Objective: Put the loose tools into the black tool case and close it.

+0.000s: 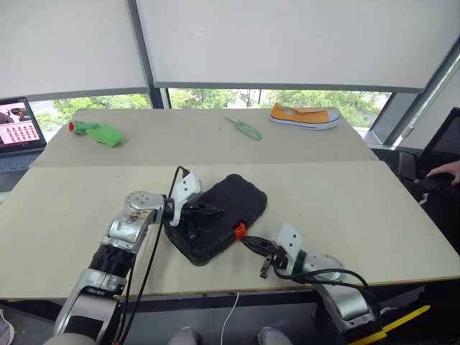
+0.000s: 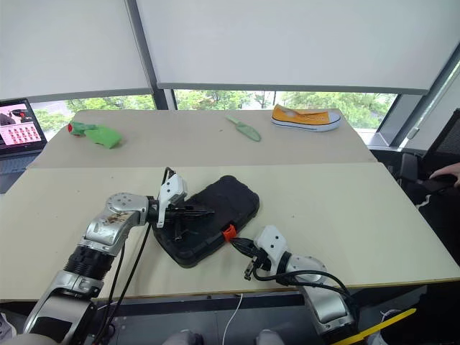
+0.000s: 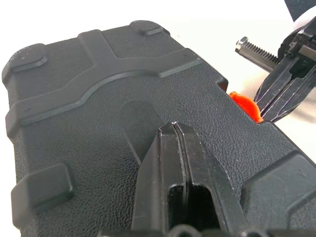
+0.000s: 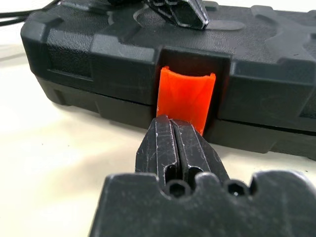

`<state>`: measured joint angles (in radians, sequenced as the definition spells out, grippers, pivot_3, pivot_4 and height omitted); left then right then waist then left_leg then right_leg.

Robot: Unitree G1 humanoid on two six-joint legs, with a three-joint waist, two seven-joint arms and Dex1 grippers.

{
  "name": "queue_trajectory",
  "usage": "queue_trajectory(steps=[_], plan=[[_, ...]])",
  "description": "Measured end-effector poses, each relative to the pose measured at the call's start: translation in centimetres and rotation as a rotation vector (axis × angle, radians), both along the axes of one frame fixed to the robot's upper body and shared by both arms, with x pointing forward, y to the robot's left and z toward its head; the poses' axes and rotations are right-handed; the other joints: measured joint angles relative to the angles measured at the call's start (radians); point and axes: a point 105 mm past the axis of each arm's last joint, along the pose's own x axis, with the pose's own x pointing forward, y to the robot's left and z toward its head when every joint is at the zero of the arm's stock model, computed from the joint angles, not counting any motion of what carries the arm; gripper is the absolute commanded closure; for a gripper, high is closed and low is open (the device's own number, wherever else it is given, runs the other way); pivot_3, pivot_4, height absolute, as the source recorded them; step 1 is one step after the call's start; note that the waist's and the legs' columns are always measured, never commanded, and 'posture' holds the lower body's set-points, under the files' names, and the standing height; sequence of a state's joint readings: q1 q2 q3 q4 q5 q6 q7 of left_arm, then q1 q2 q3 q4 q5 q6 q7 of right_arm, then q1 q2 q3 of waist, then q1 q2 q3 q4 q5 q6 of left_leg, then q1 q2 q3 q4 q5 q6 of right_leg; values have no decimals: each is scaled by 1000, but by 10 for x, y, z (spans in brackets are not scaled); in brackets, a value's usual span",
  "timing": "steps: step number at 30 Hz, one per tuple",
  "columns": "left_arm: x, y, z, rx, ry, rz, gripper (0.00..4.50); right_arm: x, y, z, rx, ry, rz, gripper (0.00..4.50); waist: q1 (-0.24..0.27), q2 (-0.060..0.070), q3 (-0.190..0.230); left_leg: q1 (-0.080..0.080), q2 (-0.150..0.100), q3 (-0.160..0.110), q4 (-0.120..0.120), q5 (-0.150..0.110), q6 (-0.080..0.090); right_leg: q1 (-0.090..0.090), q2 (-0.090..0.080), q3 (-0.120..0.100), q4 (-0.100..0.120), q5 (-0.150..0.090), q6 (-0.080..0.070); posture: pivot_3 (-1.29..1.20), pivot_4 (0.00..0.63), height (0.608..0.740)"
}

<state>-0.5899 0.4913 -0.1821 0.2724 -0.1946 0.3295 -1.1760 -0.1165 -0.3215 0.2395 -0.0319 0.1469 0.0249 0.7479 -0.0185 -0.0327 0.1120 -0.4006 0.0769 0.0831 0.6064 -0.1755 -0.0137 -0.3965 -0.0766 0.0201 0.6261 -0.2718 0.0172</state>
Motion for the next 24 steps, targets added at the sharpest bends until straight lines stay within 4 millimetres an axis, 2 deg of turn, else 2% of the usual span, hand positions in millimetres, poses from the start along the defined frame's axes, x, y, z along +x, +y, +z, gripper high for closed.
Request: queue_trajectory(steps=[7,15,24], plan=[[0,1,0,2,3,7,4500,4,6,-9,-15,28,12,4472,-3,0,0,1,0,0,0,-1,-2,0,0,0,1,0,0,0,150,740],[0,0,0,3,6,8,4500,5,7,-8,-22,42,17,4472,-3,0,0,1,0,0,0,-1,-2,0,0,0,1,0,0,0,150,740],[-2,-3,2,-1,0,-4,4500,1,-6,5,-82,28,17,4472,4,0,0,-4,0,0,0,1,1,0,0,0,0,0,-1,0,150,740]])
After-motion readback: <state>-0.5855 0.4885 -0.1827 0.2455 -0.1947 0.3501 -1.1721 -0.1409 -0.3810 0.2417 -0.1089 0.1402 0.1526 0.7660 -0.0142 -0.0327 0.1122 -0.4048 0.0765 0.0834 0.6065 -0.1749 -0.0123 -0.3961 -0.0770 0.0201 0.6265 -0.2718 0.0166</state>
